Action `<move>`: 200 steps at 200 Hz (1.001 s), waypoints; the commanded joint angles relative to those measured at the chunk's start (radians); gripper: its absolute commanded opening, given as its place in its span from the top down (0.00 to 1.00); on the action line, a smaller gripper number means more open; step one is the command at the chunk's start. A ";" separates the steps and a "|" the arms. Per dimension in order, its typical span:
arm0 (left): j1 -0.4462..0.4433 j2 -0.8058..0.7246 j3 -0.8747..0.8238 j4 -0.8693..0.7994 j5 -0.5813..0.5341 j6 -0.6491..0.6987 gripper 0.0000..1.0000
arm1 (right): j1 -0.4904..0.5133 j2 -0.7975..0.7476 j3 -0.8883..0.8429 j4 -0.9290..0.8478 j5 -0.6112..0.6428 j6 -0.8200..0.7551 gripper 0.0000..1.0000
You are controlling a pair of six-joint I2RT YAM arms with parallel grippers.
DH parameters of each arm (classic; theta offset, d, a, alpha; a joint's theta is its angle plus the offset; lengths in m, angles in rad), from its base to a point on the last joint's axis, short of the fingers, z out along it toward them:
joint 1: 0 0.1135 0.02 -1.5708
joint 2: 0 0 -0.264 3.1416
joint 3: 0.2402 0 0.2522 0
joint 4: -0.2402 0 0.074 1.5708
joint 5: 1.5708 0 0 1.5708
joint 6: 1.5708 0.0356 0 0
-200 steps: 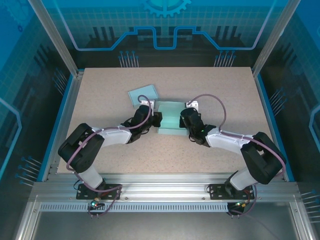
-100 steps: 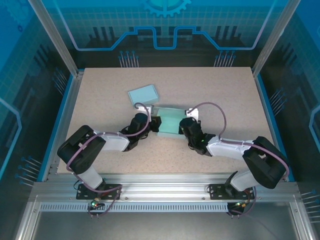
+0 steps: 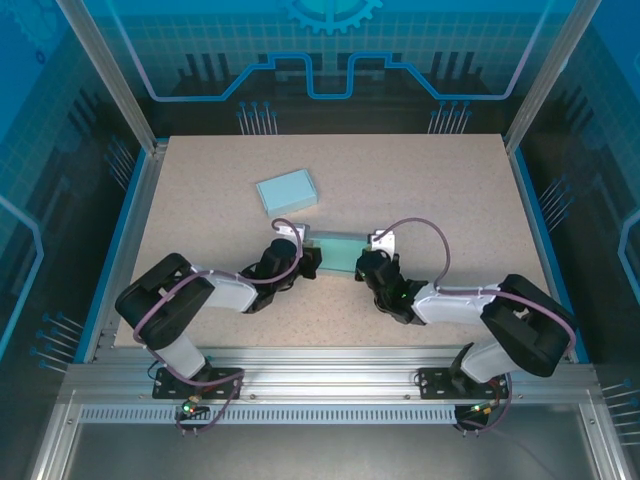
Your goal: Fold the paper box
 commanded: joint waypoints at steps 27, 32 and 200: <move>-0.026 -0.009 -0.073 0.007 0.051 0.014 0.87 | 0.065 0.057 -0.029 -0.088 -0.045 0.086 1.00; -0.027 -0.019 -0.080 0.008 0.047 0.017 0.87 | 0.065 0.056 -0.034 -0.087 -0.043 0.089 1.00; -0.035 -0.565 -0.253 -0.426 -0.043 0.031 0.23 | 0.119 0.004 0.022 -0.281 0.013 0.119 0.75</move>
